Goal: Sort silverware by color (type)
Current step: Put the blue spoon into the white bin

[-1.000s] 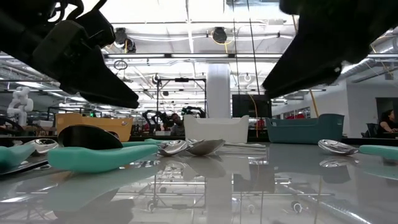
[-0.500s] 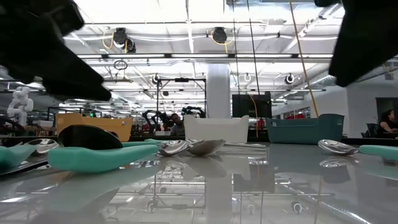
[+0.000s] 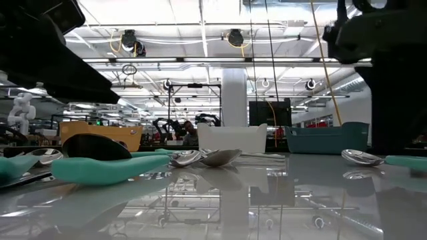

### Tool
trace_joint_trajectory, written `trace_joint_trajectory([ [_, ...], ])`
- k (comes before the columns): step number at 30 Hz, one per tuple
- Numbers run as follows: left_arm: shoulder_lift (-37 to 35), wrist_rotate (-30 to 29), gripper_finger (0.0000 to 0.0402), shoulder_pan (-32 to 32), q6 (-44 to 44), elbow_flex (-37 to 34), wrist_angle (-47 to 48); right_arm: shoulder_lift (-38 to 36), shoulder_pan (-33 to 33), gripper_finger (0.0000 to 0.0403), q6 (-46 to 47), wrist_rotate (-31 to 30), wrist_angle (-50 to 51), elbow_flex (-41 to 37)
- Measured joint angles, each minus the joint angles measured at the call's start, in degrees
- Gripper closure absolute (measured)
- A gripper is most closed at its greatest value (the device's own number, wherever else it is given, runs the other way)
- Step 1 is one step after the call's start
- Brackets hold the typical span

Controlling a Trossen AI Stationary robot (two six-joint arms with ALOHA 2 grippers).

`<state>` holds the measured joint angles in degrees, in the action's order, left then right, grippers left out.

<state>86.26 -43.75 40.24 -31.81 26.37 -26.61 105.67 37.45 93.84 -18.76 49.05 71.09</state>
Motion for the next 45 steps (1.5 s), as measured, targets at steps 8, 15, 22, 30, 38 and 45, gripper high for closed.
trace_joint_trajectory([
  [8, 0.0, 0.0, 0.017, -5.5, 6.4, 0.1, -0.6, 2.5, -0.2, 0.0264, -0.1, 0.3, -0.3, 0.2],
  [15, 0.0, 4.7, 0.017, -12.6, 13.9, 2.8, -0.6, 2.7, -0.2, 0.0264, -0.2, 1.1, -0.4, 0.5],
  [22, 0.0, 10.8, 0.017, -17.9, 21.0, 5.1, -0.6, 3.3, -0.3, 0.0264, -1.4, 0.9, 1.8, 1.4],
  [30, 0.0, 14.6, 0.017, -21.6, 23.1, 5.1, -0.2, 5.6, -1.1, 0.031, -4.1, 0.9, 1.9, 1.5],
  [38, 0.0, 15.8, 0.017, -24.8, 22.5, 5.1, -0.5, 5.1, -2.4, 0.0366, -13.8, -0.8, 2.1, 1.3],
  [45, 0.0, 15.8, 0.017, -28.6, 24.0, 5.1, -0.6, 2.4, -3.1, 0.0361, -27.1, -8.4, 6.3, 1.0],
])
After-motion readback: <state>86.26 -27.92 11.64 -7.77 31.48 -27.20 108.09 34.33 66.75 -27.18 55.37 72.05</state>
